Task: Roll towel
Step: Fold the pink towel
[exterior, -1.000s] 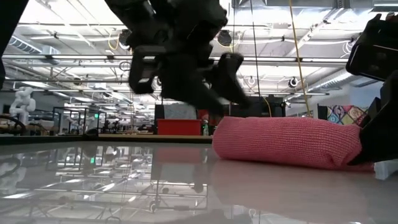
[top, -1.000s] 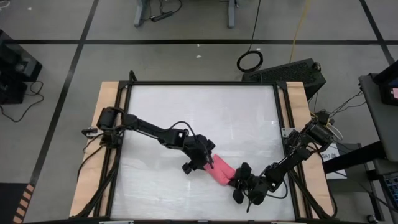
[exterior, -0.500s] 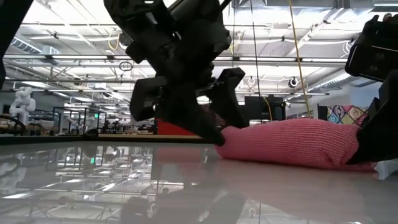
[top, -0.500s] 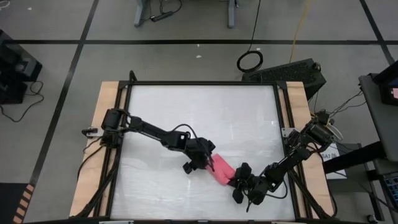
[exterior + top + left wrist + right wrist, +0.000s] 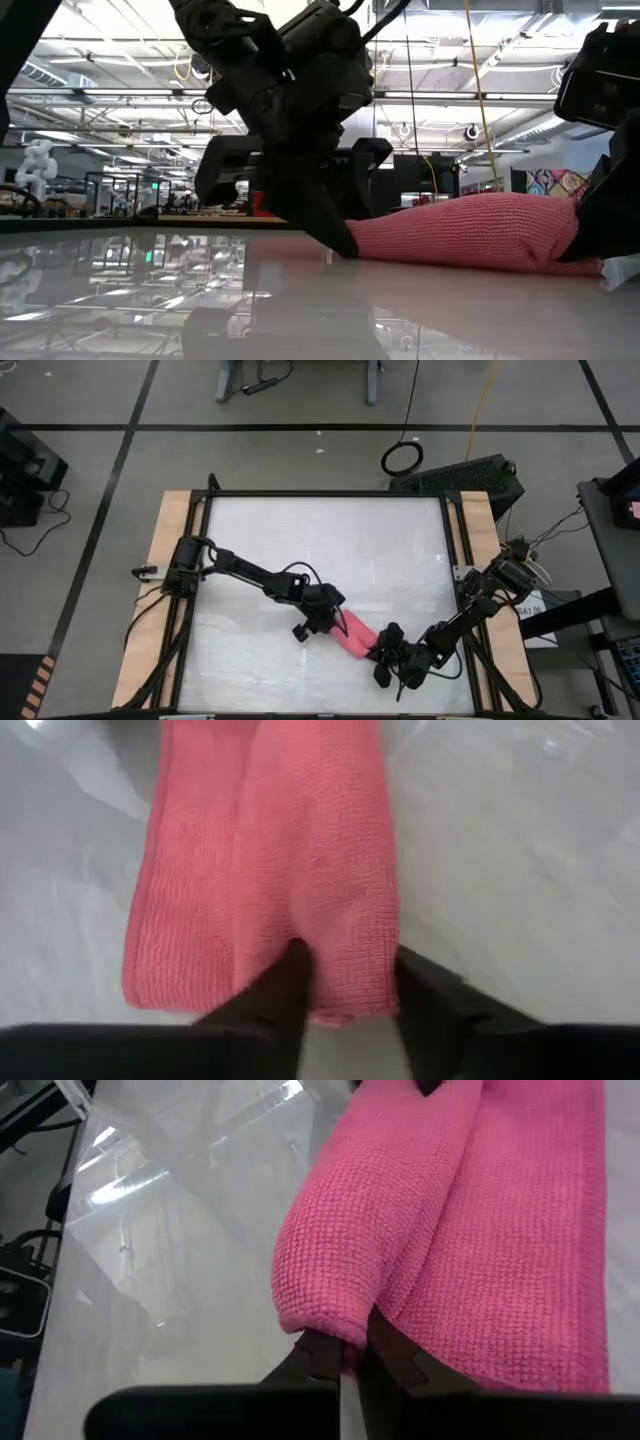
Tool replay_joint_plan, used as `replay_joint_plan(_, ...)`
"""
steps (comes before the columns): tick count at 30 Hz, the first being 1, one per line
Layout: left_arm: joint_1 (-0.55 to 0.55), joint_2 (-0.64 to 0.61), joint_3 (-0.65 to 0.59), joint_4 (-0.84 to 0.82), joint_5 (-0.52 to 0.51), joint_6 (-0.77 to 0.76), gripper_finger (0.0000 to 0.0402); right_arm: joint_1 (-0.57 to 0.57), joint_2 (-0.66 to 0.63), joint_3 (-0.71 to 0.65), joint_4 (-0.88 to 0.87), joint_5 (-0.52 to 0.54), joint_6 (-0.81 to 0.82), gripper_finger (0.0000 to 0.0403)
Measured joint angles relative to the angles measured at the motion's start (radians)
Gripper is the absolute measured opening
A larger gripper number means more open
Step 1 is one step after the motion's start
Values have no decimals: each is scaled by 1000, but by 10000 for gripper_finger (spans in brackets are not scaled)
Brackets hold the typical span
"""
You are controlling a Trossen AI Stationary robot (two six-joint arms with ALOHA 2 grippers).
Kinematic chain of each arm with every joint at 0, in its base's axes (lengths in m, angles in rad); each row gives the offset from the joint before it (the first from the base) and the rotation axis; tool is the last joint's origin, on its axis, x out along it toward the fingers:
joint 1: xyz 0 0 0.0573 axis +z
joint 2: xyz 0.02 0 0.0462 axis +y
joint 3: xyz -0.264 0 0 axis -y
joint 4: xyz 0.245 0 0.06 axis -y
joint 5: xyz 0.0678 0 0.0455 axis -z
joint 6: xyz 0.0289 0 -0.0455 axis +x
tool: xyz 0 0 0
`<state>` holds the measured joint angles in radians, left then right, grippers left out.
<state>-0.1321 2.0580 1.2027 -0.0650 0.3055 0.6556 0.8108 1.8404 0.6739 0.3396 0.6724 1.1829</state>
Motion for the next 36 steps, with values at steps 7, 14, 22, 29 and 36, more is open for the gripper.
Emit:
replay_joint_plan(7,9,4,70,-157,84,-66,17,0,-2,0,54,-3,-74,8)
replay_joint_plan(14,69,4,87,-334,249,-203,12,-39,-41,1,37,12,-148,23)
replay_joint_plan(22,167,6,82,-431,528,-402,12,-125,-81,2,31,-52,-173,20)
replay_joint_plan(29,188,7,81,-434,711,-540,12,-176,-85,2,58,-233,-193,20)
replay_joint_plan(36,156,16,82,-424,736,-600,11,-145,-169,2,-67,-244,-371,97)
